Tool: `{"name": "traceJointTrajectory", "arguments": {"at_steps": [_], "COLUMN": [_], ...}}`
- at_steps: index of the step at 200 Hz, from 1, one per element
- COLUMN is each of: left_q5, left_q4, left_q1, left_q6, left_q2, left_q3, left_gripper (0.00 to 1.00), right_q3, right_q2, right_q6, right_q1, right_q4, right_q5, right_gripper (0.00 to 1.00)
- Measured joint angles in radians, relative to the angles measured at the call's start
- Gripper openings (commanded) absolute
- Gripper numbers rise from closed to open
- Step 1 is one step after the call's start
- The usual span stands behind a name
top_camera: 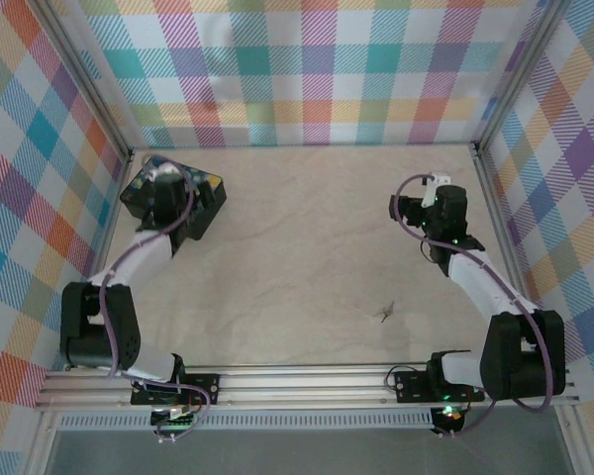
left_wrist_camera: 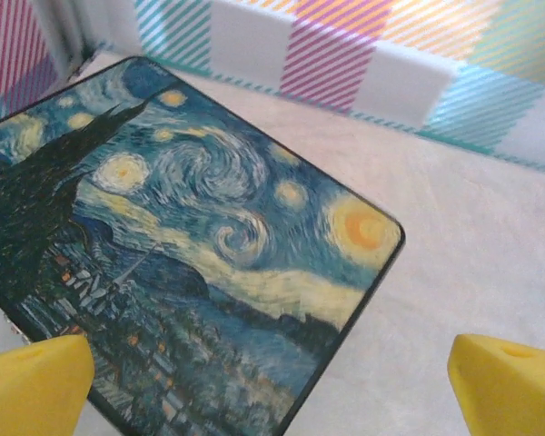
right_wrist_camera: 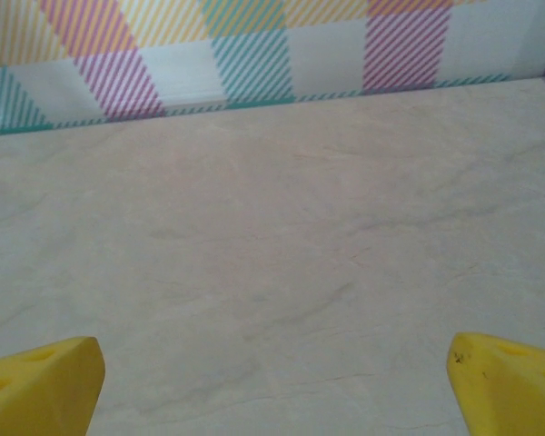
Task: Unlock the padlock with the key
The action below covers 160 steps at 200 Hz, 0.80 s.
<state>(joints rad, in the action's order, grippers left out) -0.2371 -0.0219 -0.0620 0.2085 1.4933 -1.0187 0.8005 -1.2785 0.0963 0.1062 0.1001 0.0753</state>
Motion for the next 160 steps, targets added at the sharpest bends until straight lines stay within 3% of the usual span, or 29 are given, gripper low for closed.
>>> {"name": "traceJointTrajectory", "arguments": {"at_steps": [27, 81, 160], "left_q5": [-0.013, 0.095, 0.222], "left_q4": [0.21, 0.423, 0.353], "left_q1": [0.052, 0.121, 0.105], "left_q6": [0.145, 0.333, 0.405], "left_q2": [0.111, 0.286, 0.315], "left_q3": [-0.226, -0.295, -0.238], "left_gripper": [1.0, 0.99, 0.96], "right_q3": [0.073, 0.08, 0.091], "right_q2": [0.004, -0.016, -0.097], "right_q6": [0.008, 0.024, 0.057], "right_q1": [0.071, 0.232, 0.295], "right_q4": [-0.134, -0.257, -0.259], "right_q5": [-0.003, -0.035, -0.102], "right_gripper": [0.96, 0.96, 0.97]}}
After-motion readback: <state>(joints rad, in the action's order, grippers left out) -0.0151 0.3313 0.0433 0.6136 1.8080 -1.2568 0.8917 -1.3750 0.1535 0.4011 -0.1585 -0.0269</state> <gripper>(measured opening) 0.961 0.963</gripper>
